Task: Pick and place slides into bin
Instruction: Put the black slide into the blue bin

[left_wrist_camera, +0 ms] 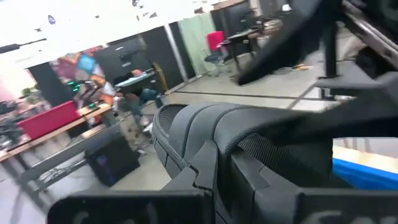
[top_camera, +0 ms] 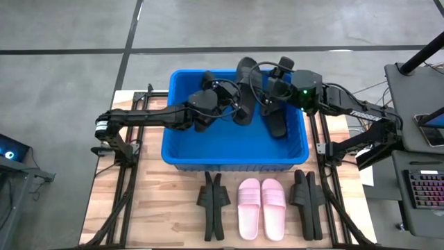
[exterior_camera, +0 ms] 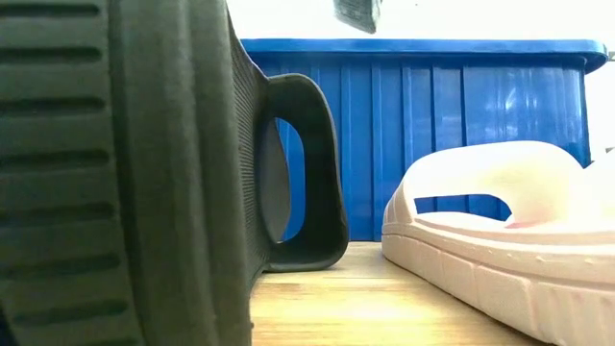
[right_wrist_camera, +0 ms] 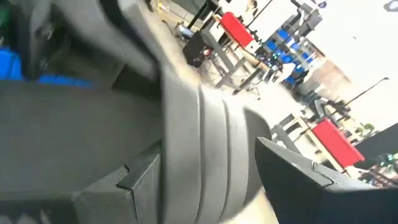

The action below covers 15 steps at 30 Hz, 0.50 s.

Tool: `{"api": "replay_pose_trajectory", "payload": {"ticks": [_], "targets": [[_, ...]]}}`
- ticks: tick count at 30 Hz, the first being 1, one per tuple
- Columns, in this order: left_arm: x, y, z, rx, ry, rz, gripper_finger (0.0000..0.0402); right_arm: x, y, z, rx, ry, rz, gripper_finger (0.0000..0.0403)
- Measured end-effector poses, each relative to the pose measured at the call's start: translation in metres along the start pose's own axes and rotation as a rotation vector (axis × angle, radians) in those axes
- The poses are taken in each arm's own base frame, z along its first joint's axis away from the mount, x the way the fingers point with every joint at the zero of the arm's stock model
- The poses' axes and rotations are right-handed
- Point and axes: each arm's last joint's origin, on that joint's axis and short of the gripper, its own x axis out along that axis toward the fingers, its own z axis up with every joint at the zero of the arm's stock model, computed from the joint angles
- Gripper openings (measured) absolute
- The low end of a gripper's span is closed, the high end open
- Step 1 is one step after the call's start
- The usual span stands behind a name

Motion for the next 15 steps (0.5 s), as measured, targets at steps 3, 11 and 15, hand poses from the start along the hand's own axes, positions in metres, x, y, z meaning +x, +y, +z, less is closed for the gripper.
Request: {"api": "replay_pose_trajectory", "payload": {"ticks": [3,11,15], "targets": [[-0.0002,-0.0009,0.0017,-0.01,-0.021,-0.036,0.0,0.0019,0.0011,0.0002,-0.047,0.001,0.001,0.0226],[-0.0014,-0.0005,0.0039,-0.014,-0.028,-0.048,0.0,0.005,0.0023,-0.0024,-0.117,0.058,-0.045,0.0226],[-0.0017,-0.0008,0.004,-0.014,-0.029,-0.052,0.0,0.0047,0.001,-0.0034,-0.119,0.092,-0.09,0.0214]]}}
